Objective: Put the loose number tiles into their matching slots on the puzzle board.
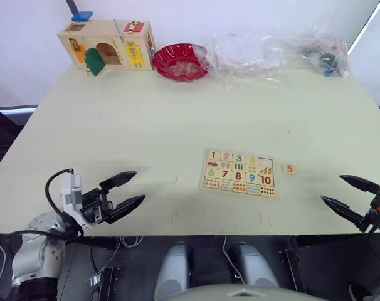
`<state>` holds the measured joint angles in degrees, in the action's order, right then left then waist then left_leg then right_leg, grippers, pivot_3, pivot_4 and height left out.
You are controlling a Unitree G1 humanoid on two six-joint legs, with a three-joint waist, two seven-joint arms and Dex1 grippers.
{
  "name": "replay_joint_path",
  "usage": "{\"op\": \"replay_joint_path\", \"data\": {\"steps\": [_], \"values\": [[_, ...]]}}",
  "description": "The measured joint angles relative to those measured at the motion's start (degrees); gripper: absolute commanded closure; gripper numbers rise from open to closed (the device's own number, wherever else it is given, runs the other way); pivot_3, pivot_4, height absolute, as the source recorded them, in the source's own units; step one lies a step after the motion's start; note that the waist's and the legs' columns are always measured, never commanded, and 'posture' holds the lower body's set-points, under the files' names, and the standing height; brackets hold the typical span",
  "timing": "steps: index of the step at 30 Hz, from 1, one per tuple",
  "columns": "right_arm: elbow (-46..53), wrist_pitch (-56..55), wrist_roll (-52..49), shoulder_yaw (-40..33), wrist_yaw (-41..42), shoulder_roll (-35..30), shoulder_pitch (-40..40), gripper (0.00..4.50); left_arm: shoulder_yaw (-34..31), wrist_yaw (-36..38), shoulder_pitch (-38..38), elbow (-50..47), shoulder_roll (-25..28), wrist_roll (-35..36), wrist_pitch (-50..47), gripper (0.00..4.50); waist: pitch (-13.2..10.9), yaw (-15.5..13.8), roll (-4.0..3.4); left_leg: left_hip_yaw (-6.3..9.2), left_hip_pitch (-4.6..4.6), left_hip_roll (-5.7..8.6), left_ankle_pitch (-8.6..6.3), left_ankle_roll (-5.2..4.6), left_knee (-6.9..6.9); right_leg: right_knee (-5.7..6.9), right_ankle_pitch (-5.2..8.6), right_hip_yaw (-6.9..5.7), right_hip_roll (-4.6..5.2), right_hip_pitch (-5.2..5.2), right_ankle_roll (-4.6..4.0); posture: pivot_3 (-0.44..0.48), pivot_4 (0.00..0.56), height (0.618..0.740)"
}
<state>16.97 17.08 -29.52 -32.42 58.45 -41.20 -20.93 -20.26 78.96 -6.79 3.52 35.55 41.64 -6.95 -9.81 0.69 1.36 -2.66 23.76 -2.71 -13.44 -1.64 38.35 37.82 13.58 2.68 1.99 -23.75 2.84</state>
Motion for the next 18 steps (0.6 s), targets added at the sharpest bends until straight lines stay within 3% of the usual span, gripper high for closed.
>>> {"op": "replay_joint_path", "data": {"steps": [18], "values": [[-0.20,0.04,-0.14,0.38,0.53,-1.49,1.36,0.05,0.01,3.14,0.72,3.90,0.00,-0.10,2.29,0.00,0.00,0.01,0.00,0.03,0.02,-0.02,0.00,0.00,-0.01,-0.02,0.00,0.02,0.03,-0.05,0.00,0.000,0.150,0.740]]}}
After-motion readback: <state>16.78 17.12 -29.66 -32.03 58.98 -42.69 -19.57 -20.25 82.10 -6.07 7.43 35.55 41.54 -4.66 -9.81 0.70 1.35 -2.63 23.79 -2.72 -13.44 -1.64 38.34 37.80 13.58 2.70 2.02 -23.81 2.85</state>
